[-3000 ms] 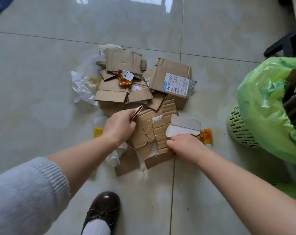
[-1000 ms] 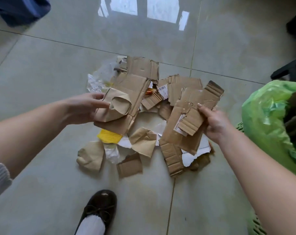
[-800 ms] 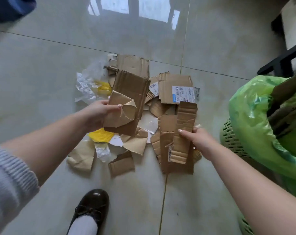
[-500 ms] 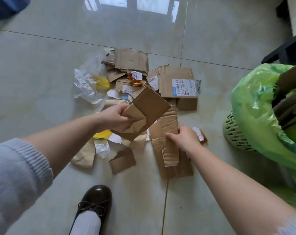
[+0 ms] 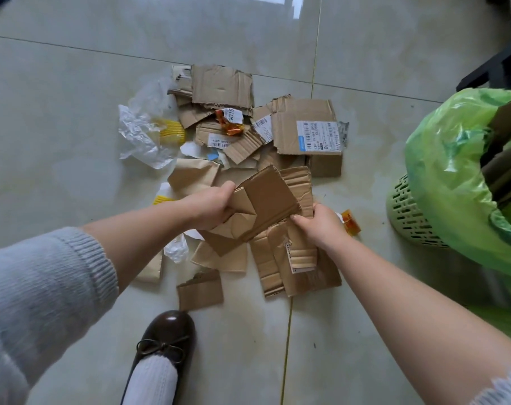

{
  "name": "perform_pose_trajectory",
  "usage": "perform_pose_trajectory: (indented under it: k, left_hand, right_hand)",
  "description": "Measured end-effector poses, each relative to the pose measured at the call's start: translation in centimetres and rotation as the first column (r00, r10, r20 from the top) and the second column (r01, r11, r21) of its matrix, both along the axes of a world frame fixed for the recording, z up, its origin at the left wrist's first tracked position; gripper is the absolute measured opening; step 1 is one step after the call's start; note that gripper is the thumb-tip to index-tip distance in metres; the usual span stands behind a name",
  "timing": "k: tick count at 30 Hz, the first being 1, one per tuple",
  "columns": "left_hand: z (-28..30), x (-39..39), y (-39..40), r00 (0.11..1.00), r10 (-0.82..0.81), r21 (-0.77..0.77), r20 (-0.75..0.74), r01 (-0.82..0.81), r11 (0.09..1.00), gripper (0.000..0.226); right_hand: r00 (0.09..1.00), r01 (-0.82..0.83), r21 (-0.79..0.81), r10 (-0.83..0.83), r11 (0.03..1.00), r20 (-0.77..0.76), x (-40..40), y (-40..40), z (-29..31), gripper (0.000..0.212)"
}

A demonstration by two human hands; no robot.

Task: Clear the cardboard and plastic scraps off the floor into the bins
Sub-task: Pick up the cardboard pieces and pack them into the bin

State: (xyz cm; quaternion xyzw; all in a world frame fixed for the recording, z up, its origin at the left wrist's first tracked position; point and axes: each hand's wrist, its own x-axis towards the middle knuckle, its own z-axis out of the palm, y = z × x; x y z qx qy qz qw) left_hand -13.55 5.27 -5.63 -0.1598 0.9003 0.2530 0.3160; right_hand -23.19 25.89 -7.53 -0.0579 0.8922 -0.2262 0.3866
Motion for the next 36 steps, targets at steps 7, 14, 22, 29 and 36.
perform_pose_trajectory:
  k: [7, 14, 22, 29, 36]
  left_hand:
    - [0.5, 0.6, -0.5, 1.000, 0.026, 0.062, 0.018, -0.027, 0.998, 0.023]
    - [1.7, 1.2, -1.1, 0.979, 0.044, 0.274, 0.201, -0.100, 0.957, 0.021]
    - [0.6, 2.4, 0.1, 0.986, -0.108, 0.063, 0.125, 0.100, 0.993, 0.021]
    - [-0.1, 3.6, -0.4, 0.993, -0.013, 0.062, 0.121, 0.006, 0.998, 0.026]
    - [0.6, 4.0, -2.7, 0.938, 0.344, 0.277, 0.050, -0.344, 0.897, 0.021]
  right_hand:
    - [0.999, 0.032, 0.008, -0.032, 0.999, 0.014, 0.0, -0.1, 0.3, 0.039]
    - [0.991, 0.114, -0.044, -0.110, 0.993, 0.080, -0.1, 0.1, 0.2, 0.042]
    - [0.975, 0.207, -0.079, -0.199, 0.975, 0.098, -0.1, 0.3, -0.1, 0.044]
    - [0.954, 0.297, -0.166, -0.284, 0.940, 0.100, -0.4, 0.5, 0.4, 0.041]
    - [0.793, 0.605, -0.388, -0.484, 0.695, 0.370, -1.1, 1.2, 1.4, 0.026]
